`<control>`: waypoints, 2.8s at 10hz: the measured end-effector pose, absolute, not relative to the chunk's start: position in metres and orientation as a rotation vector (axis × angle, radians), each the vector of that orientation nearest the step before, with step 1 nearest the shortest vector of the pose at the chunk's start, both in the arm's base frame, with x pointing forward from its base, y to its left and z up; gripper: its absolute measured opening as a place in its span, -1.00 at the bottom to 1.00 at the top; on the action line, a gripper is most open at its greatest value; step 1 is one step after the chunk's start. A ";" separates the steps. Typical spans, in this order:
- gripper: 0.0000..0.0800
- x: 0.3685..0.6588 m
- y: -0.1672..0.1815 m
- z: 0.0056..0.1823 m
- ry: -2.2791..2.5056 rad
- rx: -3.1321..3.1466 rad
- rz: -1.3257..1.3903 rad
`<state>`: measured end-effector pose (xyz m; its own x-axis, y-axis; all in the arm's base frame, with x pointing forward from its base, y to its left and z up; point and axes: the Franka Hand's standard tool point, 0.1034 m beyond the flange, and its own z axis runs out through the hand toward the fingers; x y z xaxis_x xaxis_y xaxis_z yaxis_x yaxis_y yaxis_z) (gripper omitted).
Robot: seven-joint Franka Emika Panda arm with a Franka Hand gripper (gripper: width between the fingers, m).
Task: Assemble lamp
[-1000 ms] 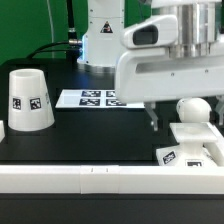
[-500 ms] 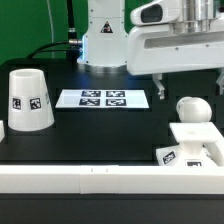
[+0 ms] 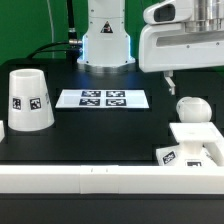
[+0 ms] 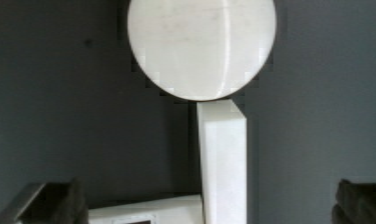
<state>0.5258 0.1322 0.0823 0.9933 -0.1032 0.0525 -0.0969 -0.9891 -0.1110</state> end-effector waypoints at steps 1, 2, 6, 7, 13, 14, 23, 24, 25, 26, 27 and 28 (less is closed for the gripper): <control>0.75 0.519 0.131 0.079 0.122 -3.040 0.018; 0.75 0.519 0.133 0.076 0.109 -3.042 0.110; 0.75 0.511 0.137 0.069 0.075 -3.017 0.533; 0.75 0.511 0.138 0.068 0.071 -3.004 0.616; 0.75 0.496 0.138 0.054 0.032 -2.848 1.194; 0.75 0.492 0.140 0.049 0.024 -2.831 1.241; 0.75 0.471 0.142 0.011 0.015 -2.775 1.388; 0.75 0.472 0.142 0.009 0.018 -2.778 1.380; 0.75 0.473 0.142 0.009 0.018 -2.778 1.380; 0.43 0.473 0.142 0.009 0.018 -2.778 1.380; 0.43 0.473 0.142 0.009 0.018 -2.778 1.380; 0.43 0.473 0.142 0.009 0.018 -2.778 1.379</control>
Offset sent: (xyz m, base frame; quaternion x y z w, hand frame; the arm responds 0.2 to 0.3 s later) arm -0.0074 0.0165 -0.0112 -0.0087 -0.2104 -0.0189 0.9774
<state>0.4731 0.1418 0.0087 0.6047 0.0076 -0.7964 -0.0281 -0.9991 -0.0309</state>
